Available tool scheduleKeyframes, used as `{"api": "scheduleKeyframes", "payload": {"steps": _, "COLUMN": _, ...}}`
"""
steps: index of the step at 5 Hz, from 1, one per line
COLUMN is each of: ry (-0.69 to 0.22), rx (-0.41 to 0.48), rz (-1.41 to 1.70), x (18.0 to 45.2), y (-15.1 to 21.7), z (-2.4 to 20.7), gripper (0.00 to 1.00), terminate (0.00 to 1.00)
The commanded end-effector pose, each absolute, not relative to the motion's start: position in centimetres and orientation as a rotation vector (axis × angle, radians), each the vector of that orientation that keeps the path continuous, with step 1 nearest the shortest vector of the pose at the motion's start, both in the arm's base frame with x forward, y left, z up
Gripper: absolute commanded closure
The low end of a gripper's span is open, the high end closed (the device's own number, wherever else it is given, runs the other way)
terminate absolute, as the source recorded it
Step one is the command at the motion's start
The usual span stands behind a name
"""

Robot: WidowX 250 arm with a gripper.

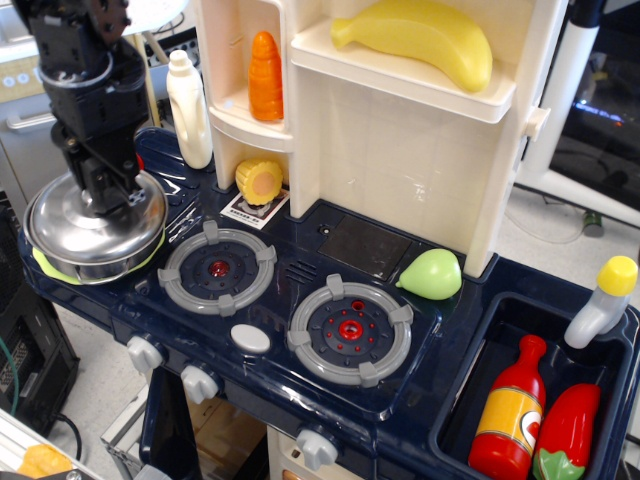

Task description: Put lid on pot or pan

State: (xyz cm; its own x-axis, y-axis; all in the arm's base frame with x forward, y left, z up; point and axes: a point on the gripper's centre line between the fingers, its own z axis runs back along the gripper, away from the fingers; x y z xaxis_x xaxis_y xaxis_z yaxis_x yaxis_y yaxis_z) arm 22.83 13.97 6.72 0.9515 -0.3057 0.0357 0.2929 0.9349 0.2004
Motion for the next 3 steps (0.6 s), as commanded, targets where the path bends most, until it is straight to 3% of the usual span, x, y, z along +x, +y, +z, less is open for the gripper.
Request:
{"api": "scheduleKeyframes", "payload": {"steps": 1, "ry": -0.099, "rx": 0.199, "rz": -0.358, "x": 24.05, "y": 14.97, "z": 7.3, "gripper": 0.0, "terminate": 0.0}}
{"api": "scheduleKeyframes", "payload": {"steps": 2, "ry": -0.099, "rx": 0.199, "rz": -0.358, "x": 24.05, "y": 14.97, "z": 7.3, "gripper": 0.0, "terminate": 0.0}}
{"api": "scheduleKeyframes", "payload": {"steps": 3, "ry": -0.099, "rx": 0.199, "rz": -0.358, "x": 24.05, "y": 14.97, "z": 7.3, "gripper": 0.0, "terminate": 1.0}}
